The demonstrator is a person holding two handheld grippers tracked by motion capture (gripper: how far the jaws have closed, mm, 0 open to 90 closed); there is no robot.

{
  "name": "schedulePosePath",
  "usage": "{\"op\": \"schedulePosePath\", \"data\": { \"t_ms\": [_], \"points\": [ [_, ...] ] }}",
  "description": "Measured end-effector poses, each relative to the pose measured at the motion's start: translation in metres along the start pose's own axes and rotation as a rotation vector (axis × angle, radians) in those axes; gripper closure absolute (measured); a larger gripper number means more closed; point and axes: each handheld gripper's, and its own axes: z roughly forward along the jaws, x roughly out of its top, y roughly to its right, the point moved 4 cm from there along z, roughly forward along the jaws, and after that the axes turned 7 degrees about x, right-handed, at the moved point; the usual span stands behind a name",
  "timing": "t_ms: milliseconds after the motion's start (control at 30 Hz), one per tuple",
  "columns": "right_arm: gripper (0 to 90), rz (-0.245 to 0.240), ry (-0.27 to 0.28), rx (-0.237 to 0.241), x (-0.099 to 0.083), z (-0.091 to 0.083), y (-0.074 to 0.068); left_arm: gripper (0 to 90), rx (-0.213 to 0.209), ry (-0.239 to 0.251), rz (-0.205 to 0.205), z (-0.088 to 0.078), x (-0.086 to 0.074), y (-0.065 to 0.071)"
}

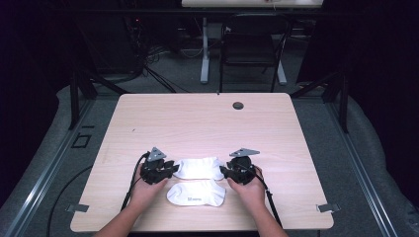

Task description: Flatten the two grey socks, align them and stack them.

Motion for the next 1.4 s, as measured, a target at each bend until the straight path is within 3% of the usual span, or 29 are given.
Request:
{"op": "schedulePosePath", "data": {
  "t_ms": [233,333,433,567,700,733,900,1000,1167,1400],
  "points": [
    [58.5,-0.012,-0.008,-0.01,0.003,0.002,-0.001,60.2,0.002,-0.02,-0.016,0.001,0.001,-0.003],
    [57.6,-0.038,0.018,-0.036,0.009,0.0,-0.002,60.6,-0.003,-0.02,0.0,-0.001,0.006,-0.002],
    [59.3,-0.096,-0.001,-0.062,0.014,-0.003,-0.003,61.0,0.005,-0.019,0.004,-0.002,0.012,-0.002],
    [58.3,-0.139,0.004,-0.092,0.022,-0.004,-0.006,59.4,0.012,-0.022,0.005,-0.003,0.019,-0.002],
    [59.2,-0.147,-0.013,-0.065,0.026,-0.003,-0.01,56.3,0.007,-0.037,0.006,-0.002,0.022,-0.003],
    [61.4,-0.163,-0.049,-0.072,0.03,-0.001,-0.011,55.6,0.007,-0.029,0.004,-0.001,0.023,-0.004],
    [65.8,-0.152,-0.112,-0.042,0.038,0.005,-0.013,56.8,0.004,-0.072,0.017,0.004,0.023,-0.008],
    [68.6,-0.157,-0.143,-0.053,0.042,0.009,-0.01,57.5,0.011,-0.081,0.013,0.005,0.026,-0.01],
    [71.0,-0.12,-0.158,-0.046,0.044,0.016,-0.004,59.4,0.001,-0.099,0.004,0.008,0.028,-0.009],
    [71.7,-0.115,-0.18,-0.041,0.04,0.02,-0.003,60.5,-0.009,-0.16,0.009,0.014,0.02,-0.008]
  ]
}}
